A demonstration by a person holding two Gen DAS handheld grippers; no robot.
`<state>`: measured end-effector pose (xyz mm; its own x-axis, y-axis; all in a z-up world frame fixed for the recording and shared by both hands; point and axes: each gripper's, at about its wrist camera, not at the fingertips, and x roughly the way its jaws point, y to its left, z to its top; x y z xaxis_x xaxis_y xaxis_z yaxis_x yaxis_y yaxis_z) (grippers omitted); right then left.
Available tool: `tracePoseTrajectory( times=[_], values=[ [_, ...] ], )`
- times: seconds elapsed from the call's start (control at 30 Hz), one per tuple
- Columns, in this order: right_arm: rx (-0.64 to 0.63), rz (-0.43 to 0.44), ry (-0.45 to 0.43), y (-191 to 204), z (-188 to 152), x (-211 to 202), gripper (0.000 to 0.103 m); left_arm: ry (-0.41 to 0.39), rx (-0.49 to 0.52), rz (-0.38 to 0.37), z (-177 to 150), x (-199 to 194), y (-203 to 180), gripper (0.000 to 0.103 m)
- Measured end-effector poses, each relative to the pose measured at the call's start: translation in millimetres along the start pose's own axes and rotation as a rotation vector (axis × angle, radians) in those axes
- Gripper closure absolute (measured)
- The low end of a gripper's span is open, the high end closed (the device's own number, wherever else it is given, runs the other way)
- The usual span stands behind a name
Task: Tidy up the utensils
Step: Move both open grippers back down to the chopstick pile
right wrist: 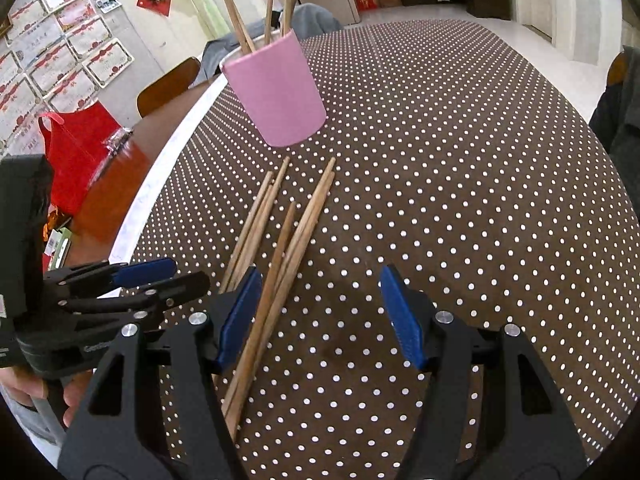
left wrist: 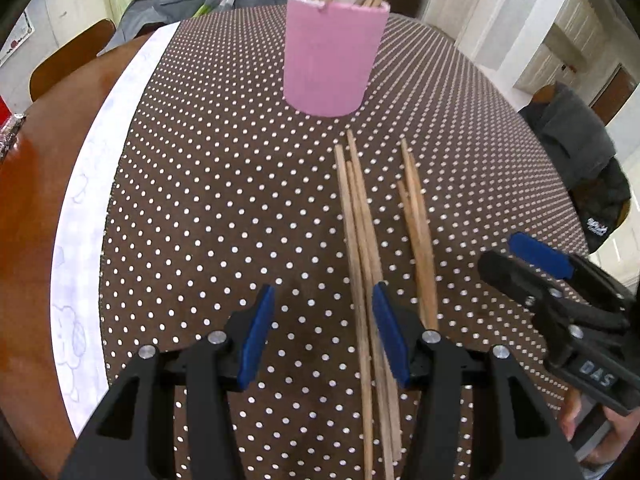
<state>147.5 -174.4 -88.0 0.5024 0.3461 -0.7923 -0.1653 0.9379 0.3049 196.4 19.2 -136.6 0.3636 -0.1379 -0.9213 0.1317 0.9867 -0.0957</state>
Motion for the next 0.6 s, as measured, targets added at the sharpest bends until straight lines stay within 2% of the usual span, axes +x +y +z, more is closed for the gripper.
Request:
tracePoseTrajectory(
  times=[0.27,0.5,0.6],
  values=[
    [-0.002,-0.038,0.039,-6.8,0.7,12.8,0.041,0.015,0.0,0.023,8.1,20.0,-9.5,0.052],
    [-0.01,-0.055,0.059,-6.2,5.3,18.0,0.041,0.011,0.003,0.018,20.4,25.2,-1.2,0.052],
    [-0.021,-0.072,0.077,-3.7,11.8,23.3,0.041,0.014,0.009,0.043,26.7,29.8,-1.2,0.052]
  ],
)
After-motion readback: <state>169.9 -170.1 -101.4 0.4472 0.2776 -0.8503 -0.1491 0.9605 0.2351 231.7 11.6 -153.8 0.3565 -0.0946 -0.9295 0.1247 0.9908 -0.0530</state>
